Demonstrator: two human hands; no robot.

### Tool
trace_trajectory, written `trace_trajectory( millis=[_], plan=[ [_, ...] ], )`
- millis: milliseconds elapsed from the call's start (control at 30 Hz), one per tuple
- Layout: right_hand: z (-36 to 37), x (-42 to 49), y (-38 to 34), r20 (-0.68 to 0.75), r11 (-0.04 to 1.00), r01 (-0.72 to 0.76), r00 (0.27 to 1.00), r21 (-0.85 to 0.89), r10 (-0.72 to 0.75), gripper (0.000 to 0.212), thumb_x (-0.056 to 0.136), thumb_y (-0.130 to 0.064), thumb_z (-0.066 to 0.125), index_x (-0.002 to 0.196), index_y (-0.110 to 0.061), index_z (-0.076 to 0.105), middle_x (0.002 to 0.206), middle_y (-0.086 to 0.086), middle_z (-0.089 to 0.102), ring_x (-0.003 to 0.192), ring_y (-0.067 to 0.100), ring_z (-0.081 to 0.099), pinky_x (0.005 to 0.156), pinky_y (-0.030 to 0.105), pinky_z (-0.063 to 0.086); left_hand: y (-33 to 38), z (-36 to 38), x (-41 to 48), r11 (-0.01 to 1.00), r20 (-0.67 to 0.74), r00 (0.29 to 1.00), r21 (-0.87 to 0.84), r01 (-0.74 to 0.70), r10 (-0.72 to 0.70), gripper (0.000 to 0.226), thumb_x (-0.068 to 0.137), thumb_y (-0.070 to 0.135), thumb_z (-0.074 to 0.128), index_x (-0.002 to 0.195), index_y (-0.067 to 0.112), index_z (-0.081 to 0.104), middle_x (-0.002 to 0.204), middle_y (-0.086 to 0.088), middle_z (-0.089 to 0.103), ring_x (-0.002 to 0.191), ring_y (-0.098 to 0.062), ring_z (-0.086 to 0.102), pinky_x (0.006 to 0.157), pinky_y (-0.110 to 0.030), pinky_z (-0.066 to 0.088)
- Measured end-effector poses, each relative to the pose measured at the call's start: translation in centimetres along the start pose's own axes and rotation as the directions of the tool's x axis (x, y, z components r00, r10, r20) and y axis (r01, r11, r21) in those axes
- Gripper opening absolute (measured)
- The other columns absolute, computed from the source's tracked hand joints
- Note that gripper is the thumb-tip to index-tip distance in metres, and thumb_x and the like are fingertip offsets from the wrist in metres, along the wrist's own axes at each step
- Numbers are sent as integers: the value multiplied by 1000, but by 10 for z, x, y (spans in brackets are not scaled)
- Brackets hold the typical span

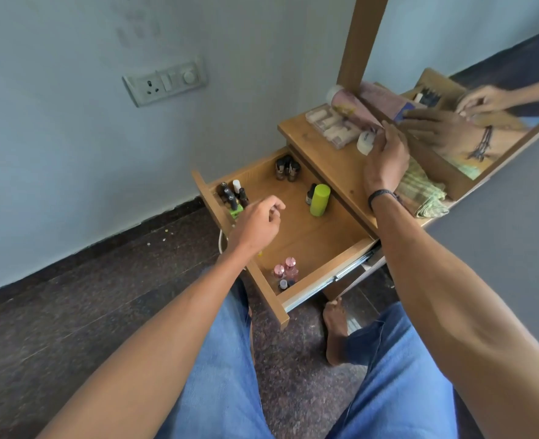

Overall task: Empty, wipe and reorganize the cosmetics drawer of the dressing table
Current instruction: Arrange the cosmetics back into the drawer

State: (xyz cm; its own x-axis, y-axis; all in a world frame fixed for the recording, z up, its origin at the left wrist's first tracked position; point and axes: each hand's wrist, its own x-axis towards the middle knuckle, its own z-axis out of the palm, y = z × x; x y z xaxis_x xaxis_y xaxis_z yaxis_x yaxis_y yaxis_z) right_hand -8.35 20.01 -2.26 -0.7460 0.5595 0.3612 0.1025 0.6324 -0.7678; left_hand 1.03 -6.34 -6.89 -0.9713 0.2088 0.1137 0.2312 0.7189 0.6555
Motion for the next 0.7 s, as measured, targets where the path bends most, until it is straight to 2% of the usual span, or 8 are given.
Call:
trace_trajectory(
  millis=[167,233,333,400,533,633,700],
  plan=[
    [-11,-17,-10,-97,996,22,995,90,-14,36,100,-15,49,128,-16,70,128,7,66,118,25,61,92,19,37,2,-1,-2,1000,-7,1000,14,22,-22,21,97,7,56,113,19,61,97,6,66,76,-8,63,58,-31,57],
    [-14,-30,-13,-126,990,79,990,120,-64,34,99,-17,51,123,-15,74,121,6,69,112,25,64,90,23,43,3,-1,-3,999,-31,999,9,32,-31,24,97,8,55,118,19,58,98,7,66,79,-11,62,63,-34,56],
    [-20,-56,-16,-170,971,194,971,136,-170,27,100,-20,55,118,-17,75,118,2,70,108,23,64,92,36,51,2,-1,-2,999,-80,996,-37,38,-41,33,96,8,54,127,21,54,104,9,63,87,-13,63,72,-37,57],
    [-24,-76,-19,-200,946,307,938,108,-282,25,101,-14,57,117,-16,76,116,4,70,107,24,63,91,37,52,0,0,-2,995,-141,988,-94,45,-58,42,94,4,55,133,21,51,110,9,61,86,-11,65,71,-37,58],
    [-30,-117,-23,-196,849,525,840,54,-507,21,100,-6,60,114,-7,76,117,10,71,111,31,63,96,36,48,-2,0,-3,976,-329,941,-218,11,-84,58,90,-8,56,140,18,45,121,5,58,88,-10,63,67,-28,57],
    [-31,-142,-20,-109,807,590,804,25,-584,21,99,-2,60,113,-4,75,117,11,70,113,33,61,99,31,44,-4,-3,-2,955,-421,900,-297,-21,-111,64,87,-15,54,143,13,42,125,-3,54,97,-13,61,76,-12,51],
    [-30,-153,-16,-38,794,608,793,-13,-608,21,97,1,62,113,-5,75,116,13,70,113,34,60,96,32,47,-6,-4,-2,952,-423,897,-305,-12,-125,62,87,-14,54,142,12,44,127,-4,54,104,-14,58,80,-12,49]
  ],
)
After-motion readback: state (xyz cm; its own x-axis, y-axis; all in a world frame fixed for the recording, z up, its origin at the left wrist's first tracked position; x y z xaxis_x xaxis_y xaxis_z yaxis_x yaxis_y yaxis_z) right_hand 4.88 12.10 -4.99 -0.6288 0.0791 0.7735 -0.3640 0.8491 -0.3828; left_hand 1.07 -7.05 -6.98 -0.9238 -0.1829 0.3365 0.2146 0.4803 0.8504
